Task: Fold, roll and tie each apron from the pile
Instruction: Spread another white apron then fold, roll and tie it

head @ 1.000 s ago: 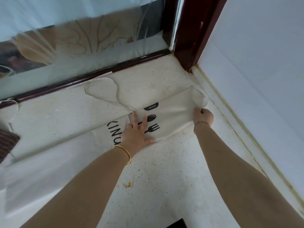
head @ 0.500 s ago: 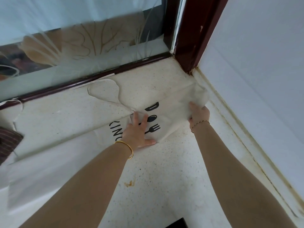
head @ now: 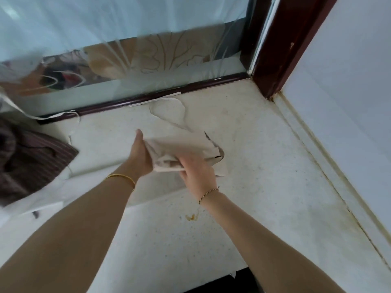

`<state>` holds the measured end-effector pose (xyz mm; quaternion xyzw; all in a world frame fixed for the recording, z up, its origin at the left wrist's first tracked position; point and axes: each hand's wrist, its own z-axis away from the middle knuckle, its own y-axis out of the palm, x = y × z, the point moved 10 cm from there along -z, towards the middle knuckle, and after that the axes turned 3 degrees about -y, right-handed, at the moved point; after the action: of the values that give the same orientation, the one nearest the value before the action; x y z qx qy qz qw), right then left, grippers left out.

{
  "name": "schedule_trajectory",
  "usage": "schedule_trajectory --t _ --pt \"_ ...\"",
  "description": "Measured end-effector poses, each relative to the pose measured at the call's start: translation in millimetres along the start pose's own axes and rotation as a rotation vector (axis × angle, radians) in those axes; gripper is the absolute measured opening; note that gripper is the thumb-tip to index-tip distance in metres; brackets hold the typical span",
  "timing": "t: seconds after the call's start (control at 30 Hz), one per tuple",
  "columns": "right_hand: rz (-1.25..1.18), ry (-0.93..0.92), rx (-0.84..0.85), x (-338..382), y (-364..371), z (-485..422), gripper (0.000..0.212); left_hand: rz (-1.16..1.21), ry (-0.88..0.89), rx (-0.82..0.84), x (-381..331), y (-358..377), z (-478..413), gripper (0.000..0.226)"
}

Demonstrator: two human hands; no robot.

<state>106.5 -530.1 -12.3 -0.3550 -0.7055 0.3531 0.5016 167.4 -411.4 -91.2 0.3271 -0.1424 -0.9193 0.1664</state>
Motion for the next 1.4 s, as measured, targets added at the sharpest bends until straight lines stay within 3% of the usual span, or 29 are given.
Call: schedule_trajectory --t 0.1,0.2,0.27,0.3,0.37,0.4,0.47,0.5,0.6,0.7,0.83,0.93,1.13,1.27,1.4 --pt "0.041 -0.049 0.234 6.7 45.9 7.7 0.032 -0.067 -0.017 -0.075 2.0 -36.3 0.7 0.08" --pt "-0.007 -0.18 0.362 21.4 59.7 18.4 0.049 -0.253 0.015 -0.118 3.1 -50.8 0.9 0.047" --pt "-0.073 -0.246 0.252 30.0 37.2 19.4 0.046 -0.411 0.058 -0.176 2.7 -61.0 -5.4 0.04" --pt "-0.087 -0.226 0.106 25.2 18.3 16.0 0.043 -0.46 0.08 -0.217 1.0 -65.7 -7.0 0.037" --pt "-0.075 -0.008 -0.17 -9.9 -15.0 11.6 0.044 -0.563 0.134 -0.308 -6.5 -73.6 -6.6 0.022" --pt "-0.064 0.156 -0.208 -32.9 -21.8 10.3 0.048 -0.629 0.159 -0.355 -11.0 -75.6 -5.1 0.016" --pt "-0.005 0.355 -0.056 -66.0 -4.5 8.3 0.057 -0.723 0.197 -0.418 -18.4 -77.4 -4.9 0.013" --pt "0.046 0.34 0.031 -71.3 8.5 6.3 0.059 -0.734 0.21 -0.432 -20.8 -78.1 -6.6 0.013" --pt "0.151 0.201 0.206 -69.4 41.7 2.1 0.056 -0.609 0.164 -0.42 -19.7 -82.4 -13.6 0.036" --pt "0.214 0.235 0.299 -78.1 62.0 -0.8 0.061 -0.5 0.098 -0.34 -13.7 -87.9 -17.4 0.049" --pt "0.299 0.321 0.392 -82.4 76.7 -4.2 0.068 -0.756 0.078 -0.132 -5.9 -82.0 -14.3 0.037" --pt "0.316 0.395 0.459 -86.6 82.2 -4.0 0.064 -0.858 0.149 -0.173 -14.7 -84.1 -16.2 0.034" --pt "0.31 0.472 0.452 -93.8 80.1 -8.8 0.065 -0.86 0.447 -0.26 -55.1 -64.3 -17.6 0.016" --pt "0.346 0.52 0.444 -97.2 79.6 -14.7 0.065 -1.024 0.469 -0.347 -53.8 -61.5 -28.1 0.019" --pt "0.444 0.237 0.362 -67.2 82.3 -28.7 0.055 -1.289 0.521 -0.277 -44.8 -58.2 -31.4 0.027"
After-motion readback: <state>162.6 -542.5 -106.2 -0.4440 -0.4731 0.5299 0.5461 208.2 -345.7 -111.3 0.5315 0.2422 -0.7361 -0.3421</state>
